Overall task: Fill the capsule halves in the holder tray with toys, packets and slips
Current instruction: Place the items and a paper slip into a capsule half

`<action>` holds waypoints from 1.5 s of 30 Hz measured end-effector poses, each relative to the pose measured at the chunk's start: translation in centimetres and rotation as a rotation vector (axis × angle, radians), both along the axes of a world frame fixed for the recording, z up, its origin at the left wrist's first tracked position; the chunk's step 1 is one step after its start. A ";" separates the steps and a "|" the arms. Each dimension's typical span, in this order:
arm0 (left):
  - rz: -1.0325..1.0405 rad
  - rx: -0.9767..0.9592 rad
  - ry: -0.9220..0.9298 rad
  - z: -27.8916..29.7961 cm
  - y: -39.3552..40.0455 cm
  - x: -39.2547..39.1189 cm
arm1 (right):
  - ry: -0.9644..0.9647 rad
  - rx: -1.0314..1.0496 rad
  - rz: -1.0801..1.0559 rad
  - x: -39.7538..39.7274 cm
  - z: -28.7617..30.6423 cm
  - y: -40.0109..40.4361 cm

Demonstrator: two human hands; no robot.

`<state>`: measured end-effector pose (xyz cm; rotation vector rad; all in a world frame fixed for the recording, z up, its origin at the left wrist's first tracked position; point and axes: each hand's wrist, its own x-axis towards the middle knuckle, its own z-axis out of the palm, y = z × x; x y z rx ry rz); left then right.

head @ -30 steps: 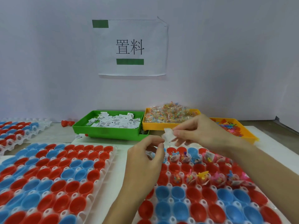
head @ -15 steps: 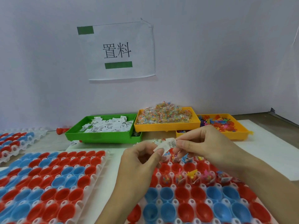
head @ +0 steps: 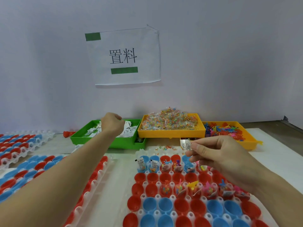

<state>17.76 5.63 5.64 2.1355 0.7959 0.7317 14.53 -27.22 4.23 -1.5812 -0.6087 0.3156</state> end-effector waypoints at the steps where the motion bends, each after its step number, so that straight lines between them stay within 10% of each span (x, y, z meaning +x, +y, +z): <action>1: -0.010 0.003 0.027 -0.2 0.2 0.2 | 0.005 0.004 -0.002 0.1 0.0 -0.1; 8: -0.102 0.124 -0.078 0.2 -2.6 -3.1 | 0.045 0.009 -0.019 0.0 0.0 -0.1; 15: -0.736 -0.079 -0.132 -0.7 -12.4 -12.5 | 0.079 -0.011 0.091 -1.0 -0.1 0.8; 25: -0.635 -0.298 -0.326 -4.0 -13.1 -13.6 | -0.217 -0.195 0.157 -3.1 -0.2 2.5; 45: -0.596 0.064 -0.107 -4.5 -12.0 -14.1 | -0.617 -0.307 -0.234 -3.1 -1.6 3.5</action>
